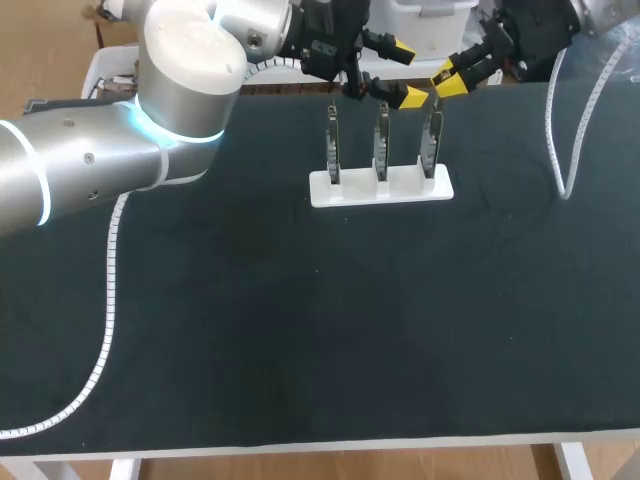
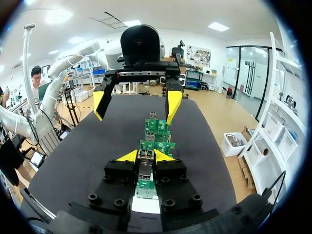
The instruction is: Pick up the optical module with the left hand, and insert it into the network port with the right hand.
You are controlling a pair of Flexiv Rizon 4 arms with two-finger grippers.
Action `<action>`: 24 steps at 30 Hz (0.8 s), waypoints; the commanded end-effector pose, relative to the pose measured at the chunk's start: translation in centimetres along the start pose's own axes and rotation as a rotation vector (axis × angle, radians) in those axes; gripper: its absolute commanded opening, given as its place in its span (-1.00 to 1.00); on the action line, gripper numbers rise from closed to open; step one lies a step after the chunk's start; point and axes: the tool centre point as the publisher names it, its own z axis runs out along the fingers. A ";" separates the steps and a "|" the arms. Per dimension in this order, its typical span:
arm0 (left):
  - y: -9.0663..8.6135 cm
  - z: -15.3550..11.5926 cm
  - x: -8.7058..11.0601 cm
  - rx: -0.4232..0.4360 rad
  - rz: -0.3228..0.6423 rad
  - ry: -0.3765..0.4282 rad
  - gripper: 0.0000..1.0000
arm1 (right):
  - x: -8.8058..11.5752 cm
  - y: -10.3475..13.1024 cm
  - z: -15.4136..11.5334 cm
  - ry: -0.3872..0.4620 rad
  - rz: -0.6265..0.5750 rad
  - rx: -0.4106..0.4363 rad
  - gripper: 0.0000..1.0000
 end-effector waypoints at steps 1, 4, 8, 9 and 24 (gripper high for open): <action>0.0 0.0 0.0 -0.001 0.001 0.000 1.00 | -0.3 -0.6 -0.3 -0.003 -0.010 -0.115 -1.00; 0.0 0.0 0.0 -0.001 0.001 0.000 1.00 | -0.2 -0.7 -0.5 -0.001 -0.010 -0.113 -1.00; 0.0 0.0 0.0 -0.001 0.001 0.000 1.00 | 0.1 -0.6 -0.5 0.002 -0.003 -0.112 -1.00; 0.0 0.0 0.0 -0.001 0.001 0.000 1.00 | 0.2 -0.6 -0.5 0.002 0.000 -0.112 -1.00; 0.0 0.0 0.0 -0.001 0.001 0.000 1.00 | -0.5 -0.6 -0.4 0.003 -0.014 -0.117 -1.00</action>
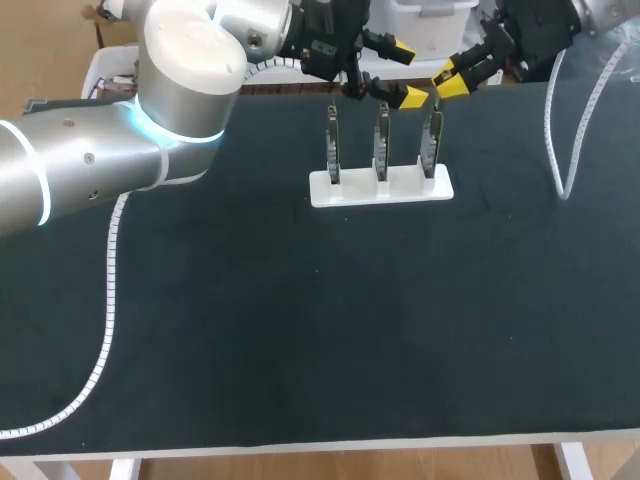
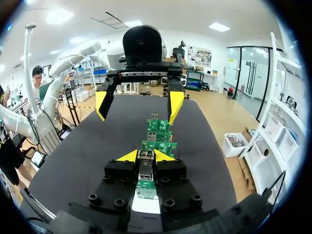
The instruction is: Pick up the optical module with the left hand, and insert it into the network port with the right hand.
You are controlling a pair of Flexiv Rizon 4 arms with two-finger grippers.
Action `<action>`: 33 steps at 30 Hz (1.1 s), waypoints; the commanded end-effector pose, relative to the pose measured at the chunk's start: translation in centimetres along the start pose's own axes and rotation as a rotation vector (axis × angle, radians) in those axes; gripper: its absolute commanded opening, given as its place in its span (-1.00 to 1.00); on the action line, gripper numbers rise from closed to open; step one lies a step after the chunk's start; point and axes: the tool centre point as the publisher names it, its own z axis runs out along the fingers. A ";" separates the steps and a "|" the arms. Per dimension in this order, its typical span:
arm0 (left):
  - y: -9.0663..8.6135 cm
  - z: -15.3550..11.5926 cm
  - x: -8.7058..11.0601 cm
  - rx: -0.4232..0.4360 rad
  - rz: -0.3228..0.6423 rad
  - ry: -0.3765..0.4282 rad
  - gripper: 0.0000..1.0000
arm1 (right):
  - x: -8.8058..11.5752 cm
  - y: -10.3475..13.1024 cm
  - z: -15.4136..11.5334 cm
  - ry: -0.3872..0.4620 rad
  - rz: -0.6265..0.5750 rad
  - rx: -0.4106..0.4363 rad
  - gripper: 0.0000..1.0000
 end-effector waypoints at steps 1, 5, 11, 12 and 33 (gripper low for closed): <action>0.0 0.0 0.0 -0.001 0.001 0.000 1.00 | -0.4 -0.7 -0.3 0.003 -0.008 -0.113 -1.00; 0.0 0.0 0.0 -0.001 0.001 0.000 1.00 | 0.1 -0.9 -0.1 0.007 0.001 -0.114 -1.00; 0.0 0.0 0.0 -0.001 0.001 0.000 1.00 | 0.4 -0.8 0.3 0.004 0.015 -0.120 -1.00; 0.0 0.0 0.0 -0.001 0.001 0.000 1.00 | 0.5 -0.8 0.4 0.004 0.017 -0.122 -1.00; 0.0 0.0 0.0 -0.001 0.001 0.000 1.00 | 0.1 -1.1 -0.1 0.012 0.004 -0.119 -1.00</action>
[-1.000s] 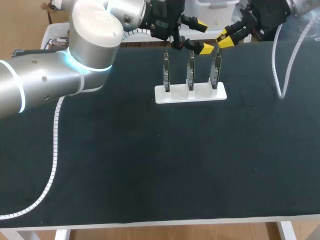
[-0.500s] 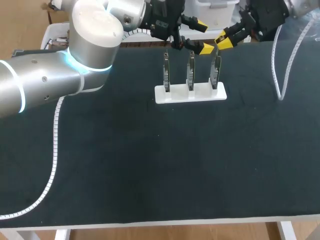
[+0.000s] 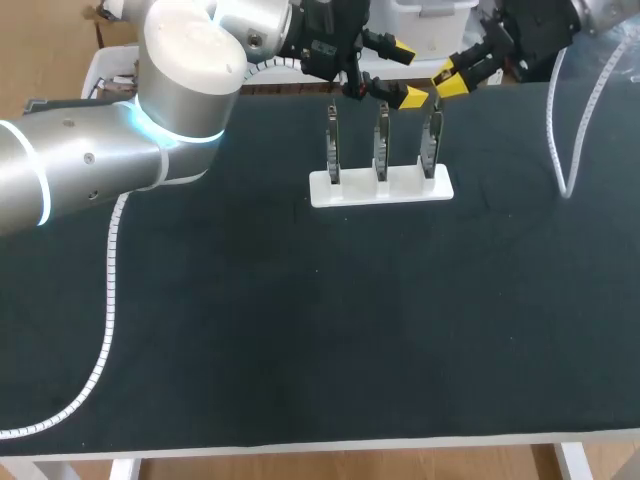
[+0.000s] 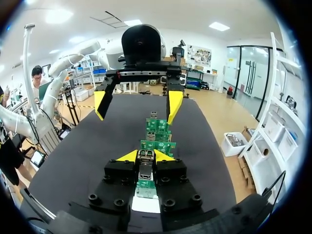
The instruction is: Pick up the optical module with the left hand, and insert it into the network port with the right hand.
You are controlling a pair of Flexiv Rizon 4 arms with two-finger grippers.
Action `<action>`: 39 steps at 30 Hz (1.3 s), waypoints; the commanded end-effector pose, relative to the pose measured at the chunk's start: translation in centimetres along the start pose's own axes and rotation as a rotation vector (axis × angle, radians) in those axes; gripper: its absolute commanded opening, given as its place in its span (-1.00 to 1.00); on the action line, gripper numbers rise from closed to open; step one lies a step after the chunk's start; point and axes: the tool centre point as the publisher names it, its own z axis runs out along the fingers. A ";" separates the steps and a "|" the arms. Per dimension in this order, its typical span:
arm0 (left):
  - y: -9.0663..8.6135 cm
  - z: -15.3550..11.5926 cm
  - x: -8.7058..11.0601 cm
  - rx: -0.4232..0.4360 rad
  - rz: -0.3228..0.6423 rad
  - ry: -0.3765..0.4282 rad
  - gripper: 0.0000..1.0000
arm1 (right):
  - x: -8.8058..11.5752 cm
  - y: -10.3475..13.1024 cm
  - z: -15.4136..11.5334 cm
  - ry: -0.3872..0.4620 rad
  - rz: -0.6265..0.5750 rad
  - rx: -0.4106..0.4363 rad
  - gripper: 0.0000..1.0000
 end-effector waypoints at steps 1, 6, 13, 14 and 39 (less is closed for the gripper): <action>0.0 0.0 0.0 -0.001 0.001 0.001 1.00 | -0.1 -0.9 -0.1 0.002 -0.002 -0.125 -1.00; 0.0 0.0 0.0 -0.001 0.001 0.001 1.00 | 0.1 -0.9 0.1 0.002 0.002 -0.131 -1.00; 0.0 0.0 0.0 -0.001 0.001 0.001 1.00 | 0.4 -0.9 0.0 0.007 0.008 -0.132 -1.00; 0.0 0.0 0.0 -0.001 0.001 0.001 1.00 | 0.4 -0.9 0.0 0.008 0.008 -0.132 -1.00; 0.0 0.0 0.0 -0.001 0.001 0.001 1.00 | -0.2 -0.1 -0.3 0.009 -0.010 -0.126 -1.00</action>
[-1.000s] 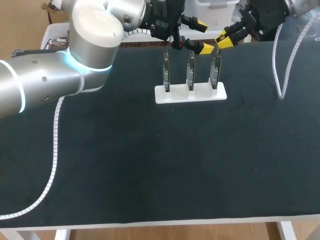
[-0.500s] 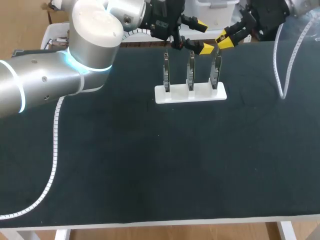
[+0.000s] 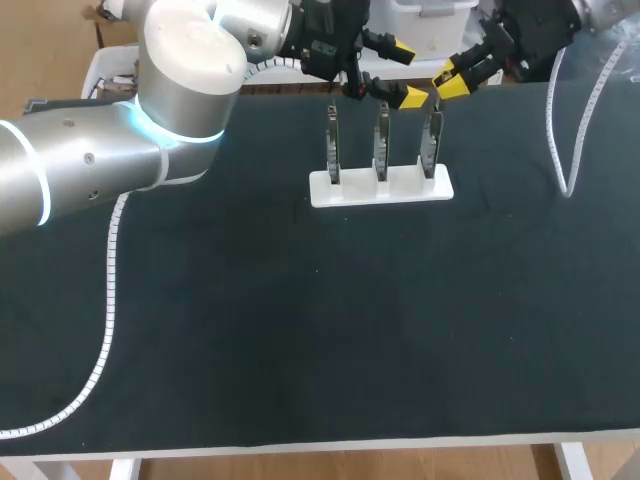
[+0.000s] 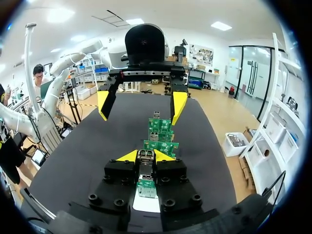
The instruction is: Pick up the optical module with the left hand, and insert it into the network port with the right hand.
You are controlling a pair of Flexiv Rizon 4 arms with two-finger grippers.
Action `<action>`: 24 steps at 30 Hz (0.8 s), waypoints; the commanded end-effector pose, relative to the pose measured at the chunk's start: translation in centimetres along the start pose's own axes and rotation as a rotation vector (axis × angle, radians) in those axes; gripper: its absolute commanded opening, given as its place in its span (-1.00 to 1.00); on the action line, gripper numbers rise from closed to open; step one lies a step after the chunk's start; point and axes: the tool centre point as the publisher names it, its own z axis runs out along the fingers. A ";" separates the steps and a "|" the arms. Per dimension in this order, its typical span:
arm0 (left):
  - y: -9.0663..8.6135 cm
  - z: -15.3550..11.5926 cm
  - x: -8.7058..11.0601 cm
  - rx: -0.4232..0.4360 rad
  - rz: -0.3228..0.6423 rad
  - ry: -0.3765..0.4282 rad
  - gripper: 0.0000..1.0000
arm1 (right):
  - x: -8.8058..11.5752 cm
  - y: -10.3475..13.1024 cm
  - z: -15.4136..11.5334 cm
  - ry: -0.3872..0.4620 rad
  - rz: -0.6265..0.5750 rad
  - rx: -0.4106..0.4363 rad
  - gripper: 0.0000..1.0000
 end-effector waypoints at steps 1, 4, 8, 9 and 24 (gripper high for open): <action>0.0 0.0 0.0 -0.001 0.001 0.001 1.00 | 0.0 -0.7 -0.3 -0.001 -0.002 -0.108 -1.00; 0.0 0.0 0.0 -0.001 0.001 0.001 1.00 | 0.0 -0.8 -0.2 0.000 -0.001 -0.111 -1.00; 0.0 0.0 0.0 -0.001 0.001 0.001 1.00 | 0.0 -0.9 0.1 0.000 0.000 -0.117 -1.00; 0.0 0.0 0.0 -0.001 0.001 0.001 1.00 | 0.0 -0.9 0.1 0.000 0.000 -0.118 -1.00; 0.0 0.0 0.0 -0.001 0.001 0.001 1.00 | 0.0 -1.0 0.1 0.003 0.003 -0.115 -1.00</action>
